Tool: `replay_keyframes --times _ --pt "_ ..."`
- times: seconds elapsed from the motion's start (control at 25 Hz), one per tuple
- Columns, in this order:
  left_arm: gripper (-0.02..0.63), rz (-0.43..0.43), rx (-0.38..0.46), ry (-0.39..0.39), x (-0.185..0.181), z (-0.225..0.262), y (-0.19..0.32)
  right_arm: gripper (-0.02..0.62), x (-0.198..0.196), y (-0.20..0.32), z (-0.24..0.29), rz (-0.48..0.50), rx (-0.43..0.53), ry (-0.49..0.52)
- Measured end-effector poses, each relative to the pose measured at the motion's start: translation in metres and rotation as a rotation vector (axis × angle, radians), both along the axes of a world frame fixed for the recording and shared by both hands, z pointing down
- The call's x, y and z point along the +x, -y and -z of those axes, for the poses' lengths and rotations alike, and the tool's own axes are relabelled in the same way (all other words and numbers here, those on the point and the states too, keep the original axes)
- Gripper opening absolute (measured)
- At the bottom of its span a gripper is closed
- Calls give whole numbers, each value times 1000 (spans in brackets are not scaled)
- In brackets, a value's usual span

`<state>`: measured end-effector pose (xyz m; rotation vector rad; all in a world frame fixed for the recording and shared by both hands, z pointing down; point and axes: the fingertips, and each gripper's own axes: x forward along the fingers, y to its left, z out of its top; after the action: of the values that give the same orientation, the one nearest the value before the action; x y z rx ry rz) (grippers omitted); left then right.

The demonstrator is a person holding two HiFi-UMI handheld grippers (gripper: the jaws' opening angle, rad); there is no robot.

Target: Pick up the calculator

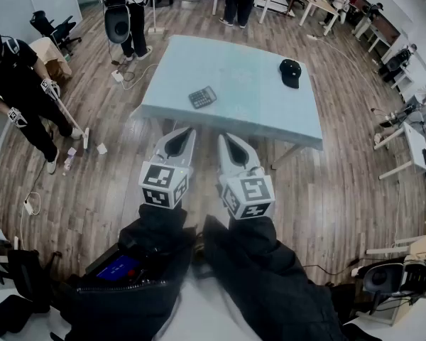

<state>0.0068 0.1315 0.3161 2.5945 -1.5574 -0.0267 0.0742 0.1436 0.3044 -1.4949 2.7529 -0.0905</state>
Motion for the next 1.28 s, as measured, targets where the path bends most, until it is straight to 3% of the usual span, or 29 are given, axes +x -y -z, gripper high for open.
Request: replay_keyframes --times 0.92,1.28 --pt "-6 -22 -60 11 0 -24 -14 0 1 -12 -20 -68 -44 -17" --pt "-6 -32 -100 -7 -20 -38 -43 0 -16 -39 -32 -92 -74 -43"
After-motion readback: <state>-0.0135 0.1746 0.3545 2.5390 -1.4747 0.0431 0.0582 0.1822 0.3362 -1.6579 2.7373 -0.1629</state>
